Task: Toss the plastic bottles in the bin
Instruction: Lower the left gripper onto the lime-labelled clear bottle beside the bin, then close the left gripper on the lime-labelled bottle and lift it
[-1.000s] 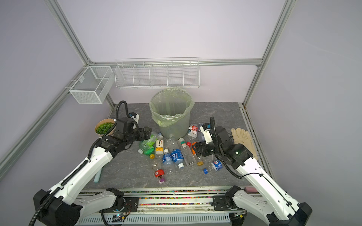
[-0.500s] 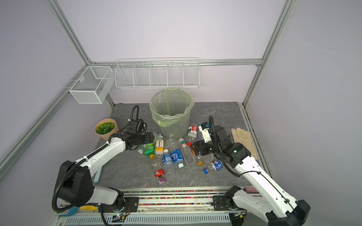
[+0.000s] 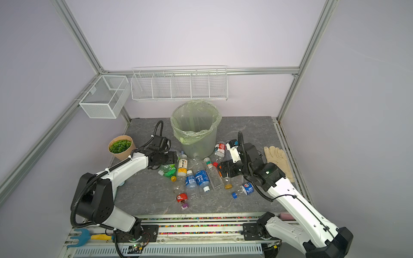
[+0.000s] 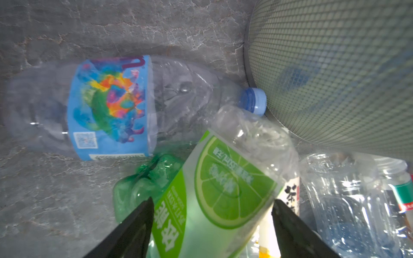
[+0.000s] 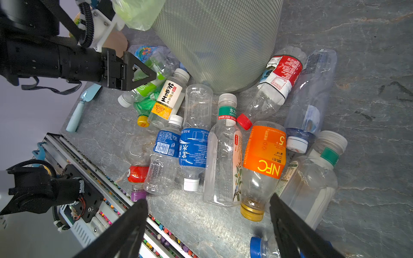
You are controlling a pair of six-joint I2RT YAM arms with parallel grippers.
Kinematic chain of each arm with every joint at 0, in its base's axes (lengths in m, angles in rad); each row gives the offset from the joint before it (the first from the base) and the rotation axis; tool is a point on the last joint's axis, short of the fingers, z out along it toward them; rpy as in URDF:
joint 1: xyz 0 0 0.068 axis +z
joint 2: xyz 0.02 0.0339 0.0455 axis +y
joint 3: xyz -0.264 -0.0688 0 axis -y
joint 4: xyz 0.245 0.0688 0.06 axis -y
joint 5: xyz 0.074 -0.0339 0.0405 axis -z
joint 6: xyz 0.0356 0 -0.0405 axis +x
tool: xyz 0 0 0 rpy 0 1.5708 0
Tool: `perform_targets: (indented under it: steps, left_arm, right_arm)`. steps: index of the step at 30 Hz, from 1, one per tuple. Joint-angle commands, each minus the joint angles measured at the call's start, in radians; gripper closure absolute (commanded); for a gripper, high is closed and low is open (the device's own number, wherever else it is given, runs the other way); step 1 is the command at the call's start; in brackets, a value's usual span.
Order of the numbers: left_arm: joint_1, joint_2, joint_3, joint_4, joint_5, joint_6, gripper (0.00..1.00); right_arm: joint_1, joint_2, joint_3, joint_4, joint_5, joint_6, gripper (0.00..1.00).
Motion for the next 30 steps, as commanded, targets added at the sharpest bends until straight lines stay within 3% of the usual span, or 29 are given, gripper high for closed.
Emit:
perform_targets:
  steps: [1,22,30]
  left_arm:
    - [0.004,0.035,0.034,-0.030,0.015,0.023,0.19]
    - [0.004,0.146,0.101,-0.075,0.047,0.051,0.24]
    - [0.003,0.179,0.119,-0.094,0.060,0.058,0.42]
  right_arm:
    - [0.003,0.005,-0.016,0.016,-0.015,0.006,0.12]
    - [0.003,-0.013,-0.027,0.008,0.005,0.009,0.12]
    - [0.004,-0.026,-0.031,0.003,0.014,0.012,0.12]
